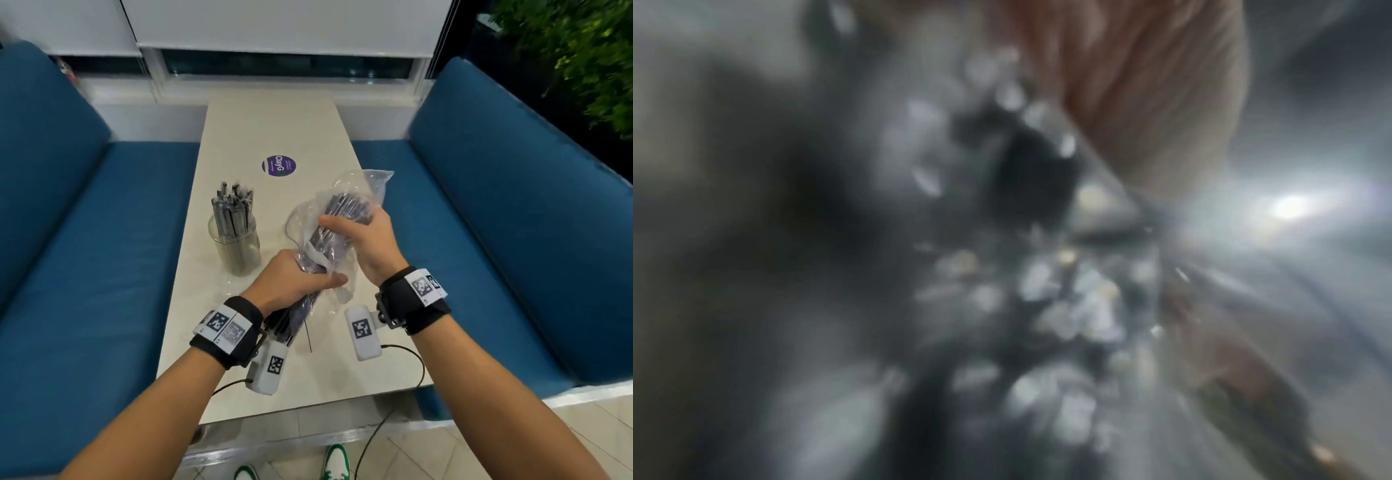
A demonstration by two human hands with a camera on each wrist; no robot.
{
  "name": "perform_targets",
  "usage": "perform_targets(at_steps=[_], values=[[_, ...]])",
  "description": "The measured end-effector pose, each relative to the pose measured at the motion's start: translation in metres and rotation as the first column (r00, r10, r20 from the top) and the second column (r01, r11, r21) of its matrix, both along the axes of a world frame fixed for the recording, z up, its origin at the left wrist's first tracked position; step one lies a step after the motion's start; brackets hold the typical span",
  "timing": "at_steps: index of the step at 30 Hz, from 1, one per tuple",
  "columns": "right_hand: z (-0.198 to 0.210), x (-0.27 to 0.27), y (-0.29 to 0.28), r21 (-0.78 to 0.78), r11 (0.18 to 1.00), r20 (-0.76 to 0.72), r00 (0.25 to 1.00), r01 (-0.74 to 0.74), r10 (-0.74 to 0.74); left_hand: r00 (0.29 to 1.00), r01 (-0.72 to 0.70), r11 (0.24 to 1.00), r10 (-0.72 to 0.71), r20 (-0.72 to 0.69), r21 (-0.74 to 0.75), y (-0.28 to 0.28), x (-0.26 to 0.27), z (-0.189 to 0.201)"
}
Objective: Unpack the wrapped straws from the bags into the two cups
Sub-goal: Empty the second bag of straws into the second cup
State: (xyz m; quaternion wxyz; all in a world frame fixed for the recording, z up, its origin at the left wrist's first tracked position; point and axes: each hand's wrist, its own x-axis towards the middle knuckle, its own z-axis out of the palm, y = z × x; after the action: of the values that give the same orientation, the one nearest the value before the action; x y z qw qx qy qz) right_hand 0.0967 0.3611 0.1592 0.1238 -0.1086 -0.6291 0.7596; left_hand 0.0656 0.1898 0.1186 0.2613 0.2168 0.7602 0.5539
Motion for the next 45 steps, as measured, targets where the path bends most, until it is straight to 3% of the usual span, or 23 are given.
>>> perform_targets(at_steps=[2, 6, 11, 14, 18, 21, 24, 30, 34, 38, 41, 43, 45], values=[[0.004, -0.004, 0.011, -0.048, 0.999, -0.064, 0.998, 0.012, -0.015, 1.000, 0.015, 1.000, -0.015, -0.011, -0.021, 0.011, -0.006, 0.004], [0.016, -0.013, 0.033, -0.176, 0.984, -0.055, 0.998, -0.004, -0.006, 0.995, 0.005, 0.999, -0.008, -0.095, -0.038, 0.036, -0.018, 0.016], [0.033, -0.029, 0.047, -0.062, 0.976, -0.203, 0.955, 0.207, -0.215, 0.980, -0.003, 0.998, -0.010, -0.200, -0.063, 0.063, -0.036, 0.039], [0.049, -0.043, 0.071, -0.010, 0.941, -0.309, 0.894, 0.338, -0.325, 0.979, -0.004, 1.000, 0.011, -0.202, 0.031, 0.061, -0.059, 0.040], [0.057, -0.066, 0.104, -0.100, 0.842, -0.390, 0.758, 0.530, -0.523, 0.971, -0.124, 0.992, 0.128, -0.204, 0.029, 0.047, -0.088, 0.012], [0.046, -0.085, 0.114, -0.182, 0.764, -0.360, 0.681, 0.618, -0.637, 0.975, -0.124, 0.974, 0.084, -0.206, -0.188, 0.047, -0.102, -0.022], [0.031, -0.100, 0.114, -0.243, 0.721, -0.280, 0.665, 0.649, -0.693, 0.953, -0.167, 0.921, 0.059, -0.298, -0.351, 0.061, -0.111, -0.050], [0.000, -0.110, 0.111, -0.113, 0.697, -0.195, 0.672, 0.708, -0.714, 0.937, -0.259, 0.911, 0.157, -0.311, -0.321, 0.088, -0.129, -0.073], [-0.013, -0.110, 0.103, 0.046, 0.742, -0.248, 0.728, 0.668, -0.640, 0.933, -0.238, 0.940, 0.153, -0.325, -0.244, 0.092, -0.135, -0.085], [-0.016, -0.125, 0.082, 0.366, 0.786, -0.333, 0.859, 0.499, -0.390, 0.916, -0.226, 0.945, 0.123, -0.382, -0.238, 0.091, -0.130, -0.088], [-0.035, -0.137, 0.057, 0.611, 0.750, -0.202, 0.965, 0.256, -0.165, 0.905, -0.242, 0.936, 0.123, -0.406, -0.256, 0.090, -0.127, -0.094], [-0.055, -0.140, 0.045, 0.670, 0.734, -0.055, 0.993, 0.113, -0.102, 0.900, -0.255, 0.932, 0.131, -0.417, -0.257, 0.087, -0.128, -0.097], [-0.067, -0.141, 0.043, 0.779, 0.626, 0.034, 0.995, 0.034, -0.097, 0.905, -0.259, 0.935, 0.147, -0.399, -0.243, 0.087, -0.128, -0.095]])
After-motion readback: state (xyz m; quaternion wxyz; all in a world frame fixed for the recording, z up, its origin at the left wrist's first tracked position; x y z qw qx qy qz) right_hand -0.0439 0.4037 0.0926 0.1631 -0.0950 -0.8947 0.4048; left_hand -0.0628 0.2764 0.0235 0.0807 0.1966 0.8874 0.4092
